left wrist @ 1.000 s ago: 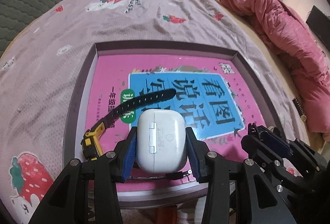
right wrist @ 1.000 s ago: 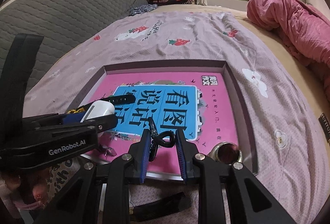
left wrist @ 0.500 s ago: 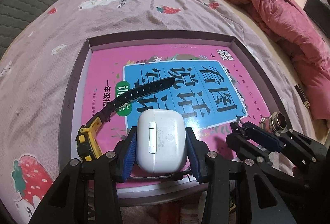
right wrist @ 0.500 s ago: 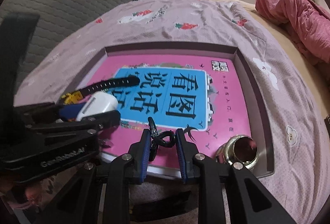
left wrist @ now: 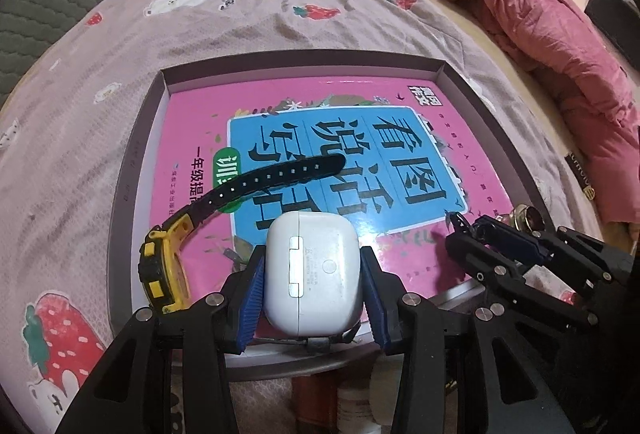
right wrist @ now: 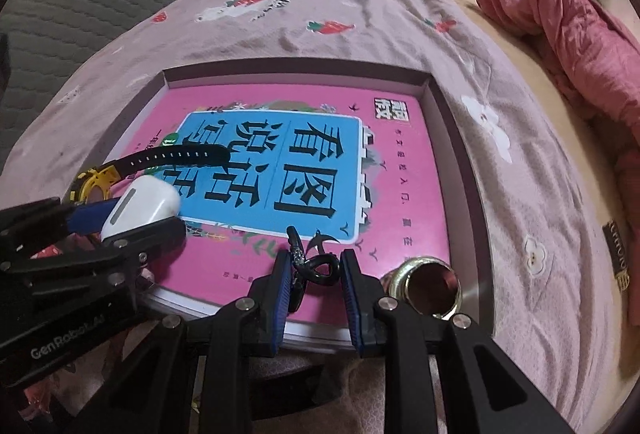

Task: Organize rigid objects
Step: 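Lower the clip onto the workbook and open the right tool while the left tool lowers the earbud case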

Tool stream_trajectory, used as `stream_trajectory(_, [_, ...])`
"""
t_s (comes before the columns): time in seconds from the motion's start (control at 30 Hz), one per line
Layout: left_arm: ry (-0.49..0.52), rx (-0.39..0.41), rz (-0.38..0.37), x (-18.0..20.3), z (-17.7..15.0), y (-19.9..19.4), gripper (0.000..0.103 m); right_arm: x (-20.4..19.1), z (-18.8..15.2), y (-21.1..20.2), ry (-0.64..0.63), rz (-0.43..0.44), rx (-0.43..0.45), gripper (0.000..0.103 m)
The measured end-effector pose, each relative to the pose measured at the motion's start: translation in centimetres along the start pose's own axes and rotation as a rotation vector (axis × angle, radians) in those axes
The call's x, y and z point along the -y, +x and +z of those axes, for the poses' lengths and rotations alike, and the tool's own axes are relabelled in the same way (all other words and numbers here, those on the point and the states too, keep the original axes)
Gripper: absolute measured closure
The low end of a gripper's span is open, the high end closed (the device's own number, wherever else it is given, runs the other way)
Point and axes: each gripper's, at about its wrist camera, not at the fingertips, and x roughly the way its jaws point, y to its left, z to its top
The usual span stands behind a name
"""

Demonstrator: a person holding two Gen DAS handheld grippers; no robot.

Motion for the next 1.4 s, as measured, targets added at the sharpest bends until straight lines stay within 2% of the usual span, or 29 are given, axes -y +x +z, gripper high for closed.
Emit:
stream_trajectory(0.5, [0.0,-0.022,0.011,-0.2,-0.4,0.3,0.057,0.1,-0.3,-0.6,-0.011,0.012,0.011,0.077])
stream_trajectory(0.7, [-0.005,-0.033,0.014,-0.1,-0.2,0.4,0.057,0.3,-0.8,-1.2,-0.001,0.023,0.035,0.059])
stream_trajectory(0.83, [-0.002,-0.033,0.015,-0.1,-0.3,0.4,0.057,0.3,-0.9,-1.9,0.001,0.022,0.065,0.059])
stream_trajectory(1.07, [-0.005,-0.052,0.003,-0.1,-0.1,0.7,0.057,1.2,-2.0,-4.5,0.057,0.068,0.129,0.059])
stream_trajectory(1.4, [0.0,-0.047,0.004,0.2,-0.1,0.2,0.056,1.6,-3.6,-6.0,0.072,0.027,0.167,0.059])
